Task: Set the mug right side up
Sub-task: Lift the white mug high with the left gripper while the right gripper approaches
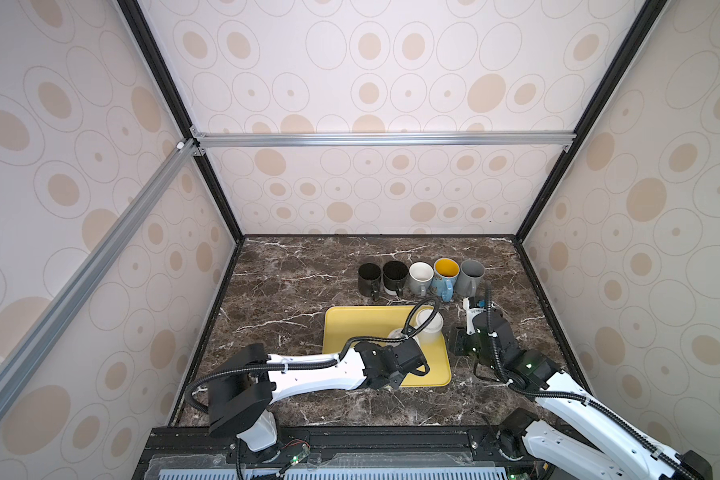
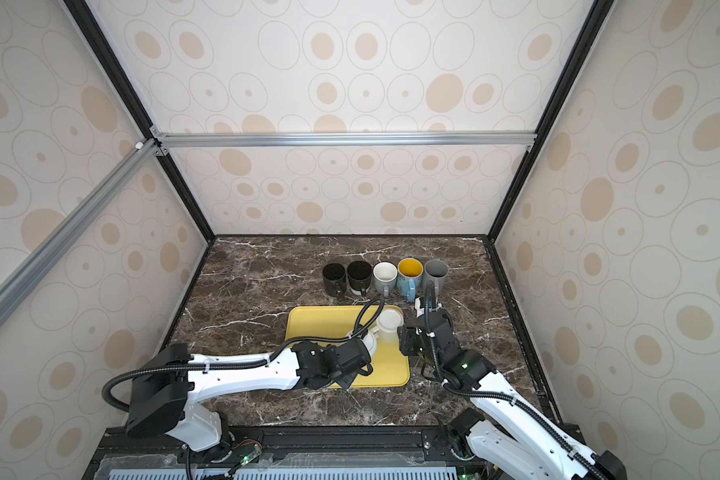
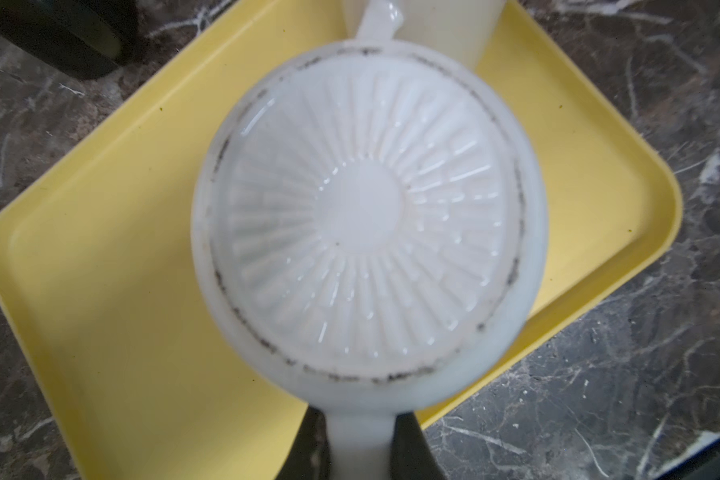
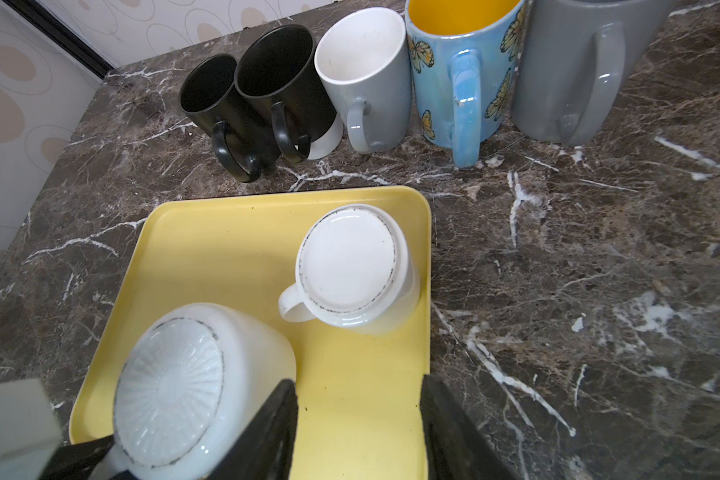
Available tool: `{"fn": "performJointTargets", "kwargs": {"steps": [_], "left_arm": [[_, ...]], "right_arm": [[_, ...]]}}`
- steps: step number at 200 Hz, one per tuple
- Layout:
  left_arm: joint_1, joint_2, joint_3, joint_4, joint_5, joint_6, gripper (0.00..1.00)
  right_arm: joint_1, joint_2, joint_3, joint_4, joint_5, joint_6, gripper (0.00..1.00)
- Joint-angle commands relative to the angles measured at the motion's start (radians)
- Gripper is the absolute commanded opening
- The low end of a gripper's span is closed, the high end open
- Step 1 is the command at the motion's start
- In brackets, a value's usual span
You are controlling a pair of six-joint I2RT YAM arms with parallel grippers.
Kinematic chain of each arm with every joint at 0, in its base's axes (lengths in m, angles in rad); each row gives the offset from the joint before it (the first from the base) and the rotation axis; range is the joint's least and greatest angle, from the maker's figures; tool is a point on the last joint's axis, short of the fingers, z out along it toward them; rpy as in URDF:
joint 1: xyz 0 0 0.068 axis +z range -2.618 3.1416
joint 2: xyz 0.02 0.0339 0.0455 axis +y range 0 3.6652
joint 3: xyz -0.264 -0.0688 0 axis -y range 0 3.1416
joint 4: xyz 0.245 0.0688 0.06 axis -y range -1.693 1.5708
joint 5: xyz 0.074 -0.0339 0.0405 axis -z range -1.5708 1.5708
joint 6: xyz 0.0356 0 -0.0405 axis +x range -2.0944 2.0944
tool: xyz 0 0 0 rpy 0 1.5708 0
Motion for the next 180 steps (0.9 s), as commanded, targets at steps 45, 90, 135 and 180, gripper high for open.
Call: {"fn": "performJointTargets", "kwargs": {"steps": [45,90,135,180], "left_arm": [[0.008,-0.170,-0.012,0.066,-0.103,-0.007,0.00],[0.008,-0.298,-0.034,0.089,-0.144,0.002,0.00],[0.018,-0.411,-0.029,0.188,-0.209,0.082,0.00],[0.077,-0.508,-0.074,0.314,-0.171,0.136,0.00]], "right_arm": [[-0.007,-0.084,0.034,0.012,-0.001,-0.031,0.50],[-0.008,-0.113,0.065,0.030,-0.005,-0.057,0.50],[-0.007,-0.103,0.067,0.129,-0.061,-0.086,0.51],[-0.008,-0.028,0.089,0.228,-0.162,-0.070,0.51]]}}
